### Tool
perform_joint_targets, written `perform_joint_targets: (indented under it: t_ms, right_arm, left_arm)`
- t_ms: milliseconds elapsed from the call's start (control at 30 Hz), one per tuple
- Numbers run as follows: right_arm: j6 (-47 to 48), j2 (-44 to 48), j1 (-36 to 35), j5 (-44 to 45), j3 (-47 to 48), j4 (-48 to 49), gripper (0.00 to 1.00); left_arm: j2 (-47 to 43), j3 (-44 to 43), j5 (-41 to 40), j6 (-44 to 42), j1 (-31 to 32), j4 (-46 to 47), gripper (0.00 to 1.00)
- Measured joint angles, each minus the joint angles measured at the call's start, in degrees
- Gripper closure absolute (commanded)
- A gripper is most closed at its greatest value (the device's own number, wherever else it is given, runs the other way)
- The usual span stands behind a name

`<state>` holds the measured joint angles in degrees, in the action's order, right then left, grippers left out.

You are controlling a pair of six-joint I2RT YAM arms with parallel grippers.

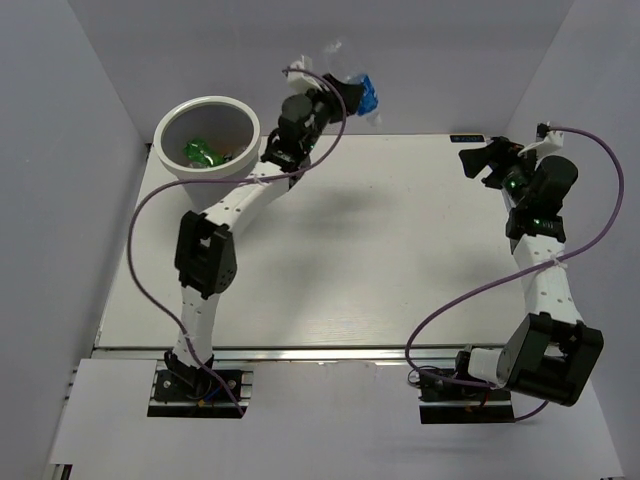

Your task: Put the plastic bottles in the bin

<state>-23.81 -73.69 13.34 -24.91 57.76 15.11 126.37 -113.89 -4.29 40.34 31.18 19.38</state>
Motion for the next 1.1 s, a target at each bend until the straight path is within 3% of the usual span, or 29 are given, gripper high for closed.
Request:
perform_joint_targets:
  t_ms: [200,333,567,633,667,700,800,833,900,933,1100]
  right_arm:
    - [-0.2,5.4,-3.0,-0.3,-1.3,-0.3,0.11]
    - [-0.2,6.8,-6.2,0.3,-1.8,-1.9,0.11]
    - [-0.1,8.5,-9.1,2.2,-4.1,-4.9,0.11]
    - [-0.1,8.5,-9.4,2.5,-4.2,-5.9,0.11]
    - [0.1,8.5,-9.4,2.6,-4.2,-6.5,0.11]
    - [0.3,8.5,-9.4,2.9,-4.2,-7.1,0.11]
    - [0.6,8.5,-9.4,4.1,-4.2,-9.0,0.11]
    - [0.7,8.5,-9.4,4.4,-4.2,-9.4,0.11]
    - [0.9,8.6,-9.4,5.2,-4.2,-9.7,0.11]
    - [1.1,8.7,-9.4,5.4,-4.2,-10.1,0.11]
    - [1.8,9.1,-9.4,6.8,-4.2,-11.0,0.11]
  left_arm:
    - [-22.2,11.1,-3.0,-7.4,-2.9,-2.6,1.0]
    - [-37.4,23.1,-7.8,-9.3,-10.5,-3.5,1.0]
    - [-51.4,36.7,-16.5,-9.7,-20.7,-6.9,0.99]
    - [-51.0,37.3,-17.5,-9.2,-22.1,-8.8,0.9]
    - [-50.2,37.2,-17.6,-9.0,-22.8,-9.8,0.82]
    - [-49.2,37.1,-17.6,-8.7,-23.3,-10.8,0.65]
    - [-45.0,37.1,-16.9,-7.9,-24.6,-14.3,0.47]
    - [-43.8,37.1,-16.4,-7.9,-24.7,-15.2,0.33]
    - [-41.7,37.1,-15.4,-7.7,-24.7,-17.4,0.18]
    - [-41.2,37.1,-14.8,-7.9,-24.7,-18.3,0.02]
    - [-40.4,34.3,-13.3,-8.1,-24.7,-23.0,0.02]
